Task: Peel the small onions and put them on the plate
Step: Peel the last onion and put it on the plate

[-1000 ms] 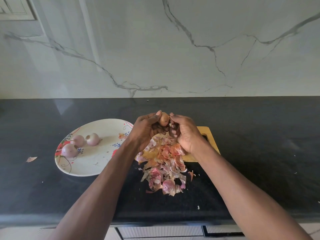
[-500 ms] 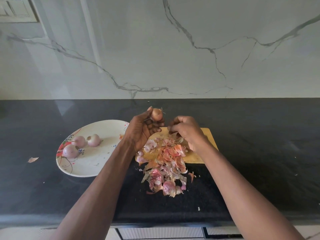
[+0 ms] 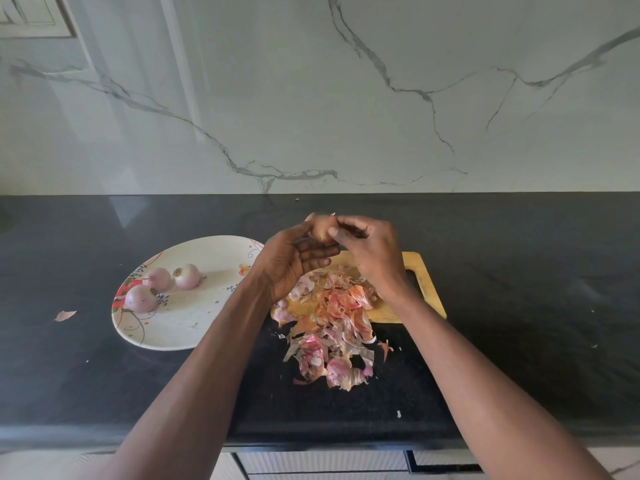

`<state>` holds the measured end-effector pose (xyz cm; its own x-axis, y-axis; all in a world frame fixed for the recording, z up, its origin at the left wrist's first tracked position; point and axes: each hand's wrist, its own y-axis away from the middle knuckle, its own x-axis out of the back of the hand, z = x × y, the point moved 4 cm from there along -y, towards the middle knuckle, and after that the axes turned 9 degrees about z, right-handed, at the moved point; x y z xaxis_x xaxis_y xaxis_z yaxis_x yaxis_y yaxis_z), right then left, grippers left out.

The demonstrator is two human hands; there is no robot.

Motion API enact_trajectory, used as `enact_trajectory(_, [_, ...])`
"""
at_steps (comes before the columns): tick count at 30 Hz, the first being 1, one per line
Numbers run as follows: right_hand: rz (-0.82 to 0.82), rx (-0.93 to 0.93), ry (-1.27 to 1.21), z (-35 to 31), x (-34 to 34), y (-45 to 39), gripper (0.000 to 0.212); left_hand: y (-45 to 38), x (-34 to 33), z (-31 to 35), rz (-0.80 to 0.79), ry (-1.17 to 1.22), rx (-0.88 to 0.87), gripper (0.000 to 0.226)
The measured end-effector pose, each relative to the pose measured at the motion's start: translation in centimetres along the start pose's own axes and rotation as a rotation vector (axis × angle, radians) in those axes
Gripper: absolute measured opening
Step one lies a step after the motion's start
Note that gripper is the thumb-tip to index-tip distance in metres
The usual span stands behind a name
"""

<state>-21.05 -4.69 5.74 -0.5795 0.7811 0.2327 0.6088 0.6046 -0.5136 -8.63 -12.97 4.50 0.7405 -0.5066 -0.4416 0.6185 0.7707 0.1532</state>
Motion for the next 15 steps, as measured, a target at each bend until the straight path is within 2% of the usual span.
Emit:
enact_trajectory(5, [0.014,-0.084,-0.118,0.6,0.22,-0.16,0.019,-0.37,0.29,-0.05,0.035,0.036,-0.035,0.023])
enact_trajectory(8, [-0.005,-0.072,-0.083,0.53,0.06,-0.19,0.028,-0.63,0.46,-0.04,0.033,0.037,-0.054,0.018])
enact_trajectory(15, [0.069,0.012,0.058,0.48,0.09,-0.42,0.008,-0.83,0.4,-0.36,0.011,0.034,-0.059,0.014])
